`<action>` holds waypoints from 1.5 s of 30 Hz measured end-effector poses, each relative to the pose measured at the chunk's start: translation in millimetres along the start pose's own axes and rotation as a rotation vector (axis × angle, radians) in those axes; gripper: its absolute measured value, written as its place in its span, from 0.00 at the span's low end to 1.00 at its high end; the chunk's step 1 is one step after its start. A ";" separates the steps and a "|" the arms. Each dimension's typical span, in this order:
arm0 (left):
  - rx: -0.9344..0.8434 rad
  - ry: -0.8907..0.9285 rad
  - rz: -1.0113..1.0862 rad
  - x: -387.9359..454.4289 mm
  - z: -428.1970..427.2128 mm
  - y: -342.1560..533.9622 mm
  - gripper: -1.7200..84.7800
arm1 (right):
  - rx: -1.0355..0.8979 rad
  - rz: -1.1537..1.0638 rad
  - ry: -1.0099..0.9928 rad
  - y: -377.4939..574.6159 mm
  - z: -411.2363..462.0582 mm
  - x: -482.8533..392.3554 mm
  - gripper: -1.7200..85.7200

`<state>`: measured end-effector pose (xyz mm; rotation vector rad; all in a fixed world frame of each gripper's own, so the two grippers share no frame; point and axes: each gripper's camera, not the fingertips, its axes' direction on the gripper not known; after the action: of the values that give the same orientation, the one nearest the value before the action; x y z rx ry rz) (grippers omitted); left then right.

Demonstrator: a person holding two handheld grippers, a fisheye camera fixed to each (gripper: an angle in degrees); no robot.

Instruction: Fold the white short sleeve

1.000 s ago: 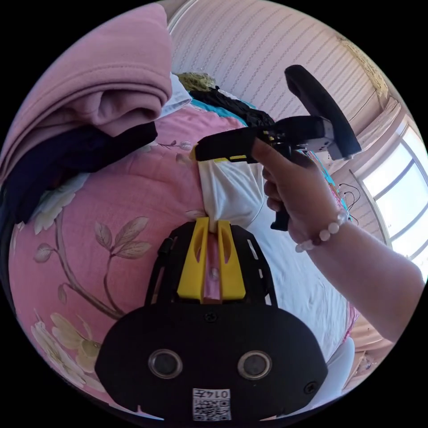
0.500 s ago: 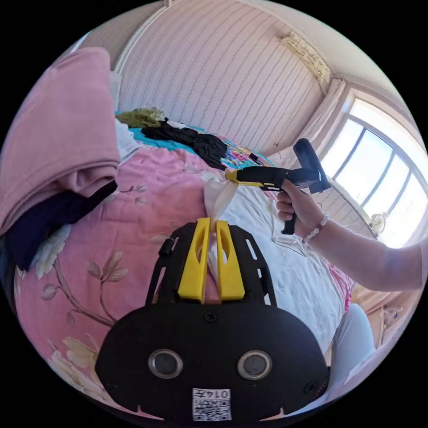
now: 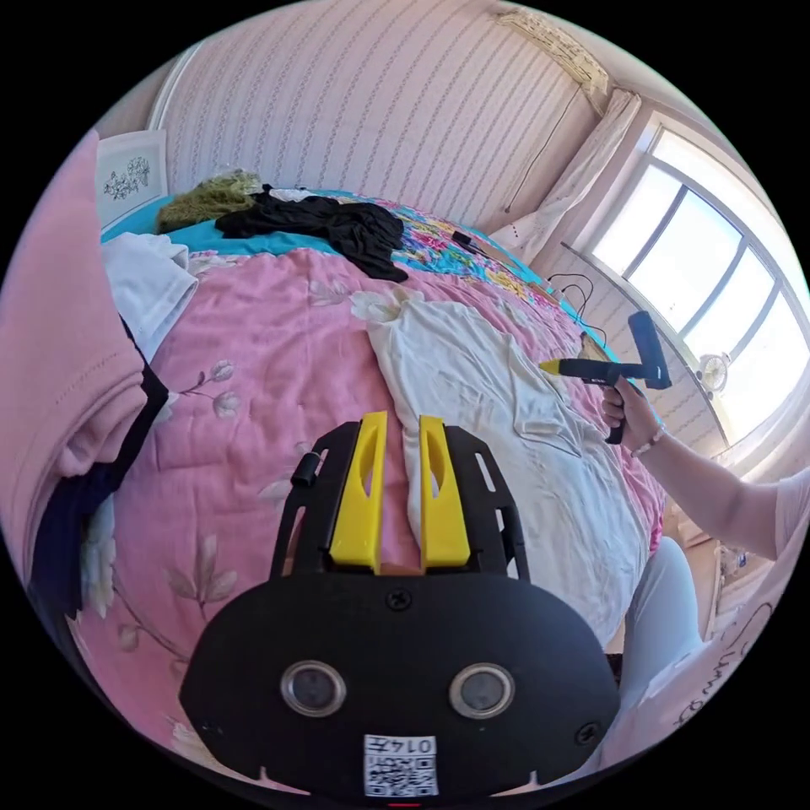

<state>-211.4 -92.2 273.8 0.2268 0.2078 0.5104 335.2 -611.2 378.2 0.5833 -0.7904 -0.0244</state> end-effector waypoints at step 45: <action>-0.096 -0.014 0.272 137.0 -81.0 139.5 0.01 | -0.040 0.112 -0.130 229.7 -237.0 14.9 0.03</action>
<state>-178.9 108.3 214.3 0.1656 0.1388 0.7866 461.9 -306.1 371.9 0.5027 -0.9458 0.0250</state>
